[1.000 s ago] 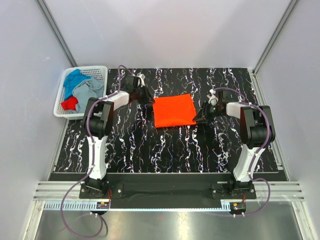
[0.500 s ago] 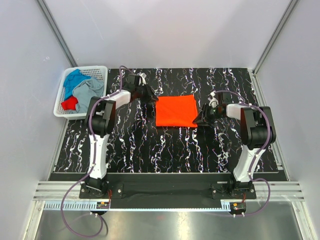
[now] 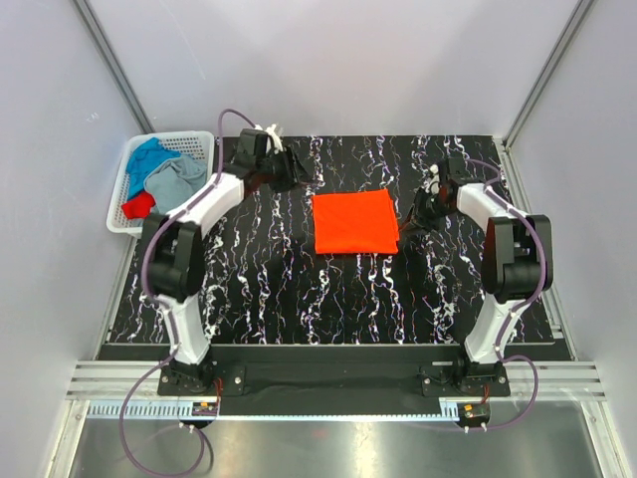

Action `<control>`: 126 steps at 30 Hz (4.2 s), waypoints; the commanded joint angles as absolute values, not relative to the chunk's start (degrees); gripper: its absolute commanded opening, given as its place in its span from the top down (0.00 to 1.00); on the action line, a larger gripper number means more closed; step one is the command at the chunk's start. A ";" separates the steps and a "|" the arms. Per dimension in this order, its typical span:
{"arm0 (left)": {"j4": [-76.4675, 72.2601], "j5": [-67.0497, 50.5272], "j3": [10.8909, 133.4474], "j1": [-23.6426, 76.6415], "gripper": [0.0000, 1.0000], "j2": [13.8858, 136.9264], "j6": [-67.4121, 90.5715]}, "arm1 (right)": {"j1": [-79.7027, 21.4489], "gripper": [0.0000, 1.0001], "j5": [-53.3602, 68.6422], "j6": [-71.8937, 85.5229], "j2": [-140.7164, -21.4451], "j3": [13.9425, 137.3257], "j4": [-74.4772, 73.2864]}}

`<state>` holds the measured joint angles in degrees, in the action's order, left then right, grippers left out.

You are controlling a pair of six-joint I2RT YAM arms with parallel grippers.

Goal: Fold and stack the t-shirts
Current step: Fold the tshirt, then neatly place the folded tshirt to the corner

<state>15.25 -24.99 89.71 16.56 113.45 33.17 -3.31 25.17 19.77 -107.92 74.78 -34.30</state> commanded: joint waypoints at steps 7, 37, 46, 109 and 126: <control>4.06 -26.19 71.21 26.97 0.51 102.39 35.50 | -4.66 0.89 49.27 21.97 -107.13 78.49 -23.41; 3.20 -23.71 66.80 29.71 0.53 100.80 44.29 | -10.98 0.90 60.91 24.07 -120.22 85.87 -17.85; 2.28 -18.91 64.17 29.62 0.54 109.60 46.58 | -13.36 0.91 62.14 22.87 -131.73 86.13 -15.29; 22.23 -27.33 75.07 20.39 0.45 84.85 27.17 | 0.62 0.00 36.33 25.50 -103.03 83.53 -24.34; 29.62 -24.25 58.45 21.09 0.01 65.13 19.16 | -3.52 0.03 18.54 18.11 -107.04 76.81 -32.43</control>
<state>30.11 -24.23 57.71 21.10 66.35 21.39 -3.68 22.31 19.94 -103.55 74.70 -30.15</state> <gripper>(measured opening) 0.984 0.971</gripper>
